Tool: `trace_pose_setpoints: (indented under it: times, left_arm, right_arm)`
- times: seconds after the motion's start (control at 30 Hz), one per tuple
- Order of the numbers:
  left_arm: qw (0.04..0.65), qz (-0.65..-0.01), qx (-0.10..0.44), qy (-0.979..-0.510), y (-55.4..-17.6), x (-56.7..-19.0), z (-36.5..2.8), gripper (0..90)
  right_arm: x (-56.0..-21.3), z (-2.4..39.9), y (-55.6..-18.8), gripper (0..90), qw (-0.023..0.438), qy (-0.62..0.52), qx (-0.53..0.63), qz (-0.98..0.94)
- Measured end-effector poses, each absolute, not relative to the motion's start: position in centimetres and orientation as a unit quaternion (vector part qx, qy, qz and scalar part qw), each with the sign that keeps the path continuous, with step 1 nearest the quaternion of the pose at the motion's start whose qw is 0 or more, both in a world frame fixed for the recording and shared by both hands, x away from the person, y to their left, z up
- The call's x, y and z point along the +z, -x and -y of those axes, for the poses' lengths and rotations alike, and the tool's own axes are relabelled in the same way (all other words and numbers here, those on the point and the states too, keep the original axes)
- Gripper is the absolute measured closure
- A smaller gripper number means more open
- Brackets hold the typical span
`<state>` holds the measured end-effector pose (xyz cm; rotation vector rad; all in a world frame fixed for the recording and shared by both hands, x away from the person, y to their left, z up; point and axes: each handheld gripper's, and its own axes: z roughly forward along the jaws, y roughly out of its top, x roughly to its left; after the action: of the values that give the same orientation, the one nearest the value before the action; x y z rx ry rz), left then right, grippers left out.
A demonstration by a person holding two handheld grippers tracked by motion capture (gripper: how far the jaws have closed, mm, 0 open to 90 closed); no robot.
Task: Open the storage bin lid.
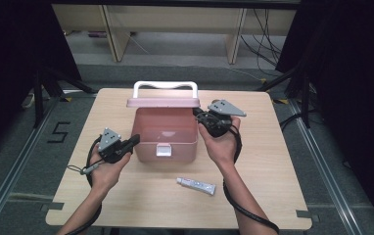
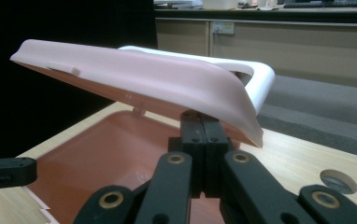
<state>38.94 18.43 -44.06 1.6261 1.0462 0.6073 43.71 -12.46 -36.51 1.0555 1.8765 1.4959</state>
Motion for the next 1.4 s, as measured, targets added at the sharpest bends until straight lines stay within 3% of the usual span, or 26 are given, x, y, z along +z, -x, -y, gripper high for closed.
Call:
trace_pose_setpoints:
  times: [1.4]
  left_arm:
    - [0.524, -0.437, 0.264, -0.682, -39.4, -44.3, -18.5, 89.7]
  right_arm:
    - [-33.7, 11.1, -47.9, 90.0, 0.294, -0.405, 0.561, -0.66]
